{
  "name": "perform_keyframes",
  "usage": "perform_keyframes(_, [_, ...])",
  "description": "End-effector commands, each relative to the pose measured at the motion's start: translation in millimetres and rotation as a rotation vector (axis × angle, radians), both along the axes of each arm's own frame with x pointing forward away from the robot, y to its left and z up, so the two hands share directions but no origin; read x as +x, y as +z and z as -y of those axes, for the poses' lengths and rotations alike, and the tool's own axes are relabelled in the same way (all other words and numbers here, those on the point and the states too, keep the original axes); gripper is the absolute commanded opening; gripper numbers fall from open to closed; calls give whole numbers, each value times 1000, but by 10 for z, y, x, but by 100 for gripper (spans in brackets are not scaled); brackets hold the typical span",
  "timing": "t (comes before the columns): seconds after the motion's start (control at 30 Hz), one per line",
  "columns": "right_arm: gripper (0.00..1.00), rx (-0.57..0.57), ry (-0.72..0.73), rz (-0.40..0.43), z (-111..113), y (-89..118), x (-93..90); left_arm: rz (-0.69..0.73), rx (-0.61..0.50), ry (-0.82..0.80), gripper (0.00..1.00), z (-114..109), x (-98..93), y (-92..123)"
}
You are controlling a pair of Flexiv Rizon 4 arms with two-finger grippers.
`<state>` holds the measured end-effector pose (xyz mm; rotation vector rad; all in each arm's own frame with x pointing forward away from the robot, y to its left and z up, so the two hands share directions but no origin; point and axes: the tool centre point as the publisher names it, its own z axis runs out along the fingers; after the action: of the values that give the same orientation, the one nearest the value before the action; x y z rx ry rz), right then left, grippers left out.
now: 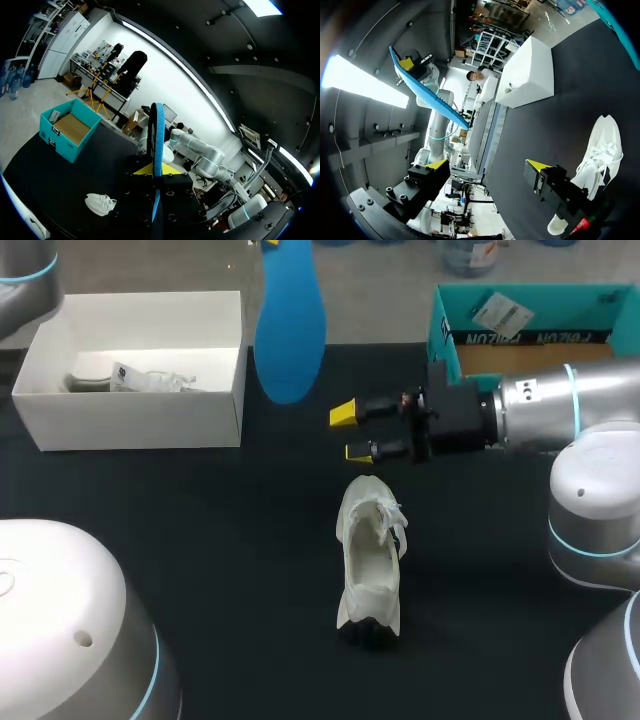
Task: Take the shoe out of the shoebox, open the shoe tongue, remove and reinsert the insole, then place the shoe into the shoebox
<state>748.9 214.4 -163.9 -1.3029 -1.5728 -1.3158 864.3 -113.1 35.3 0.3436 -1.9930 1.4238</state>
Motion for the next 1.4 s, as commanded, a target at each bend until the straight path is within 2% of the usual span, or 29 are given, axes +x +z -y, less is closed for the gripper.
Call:
perform_keyframes(0.03, [100, -2, -3, -1, -24, -3, -1, 1, -1, 0, 0, -2, -3, -3])
perform_keyframes(0.2, [100, -2, -3, -1, -24, -3, -1, 161, -43, 68, 0, -296, -113, -126])
perform_keyframes(0.4, [100, -2, -3, -1, -24, -3, -1, 308, -107, 131, 0, -608, -254, -449])
perform_keyframes(0.6, [100, -2, -3, -1, -24, -3, -1, 382, -110, 200, 0, -751, -404, -751])
perform_keyframes(0.9, [100, -2, -3, -1, -24, -3, -1, 602, -134, 313, 0, -852, -600, -926])
perform_keyframes(0.97, [100, -2, -3, -1, -24, -3, -1, 600, -92, 287, 0, -835, -609, -941])
perform_keyframes(1.4, [100, -2, -3, -1, -24, -3, -1, 600, -92, 287, 0, -835, -609, -941])
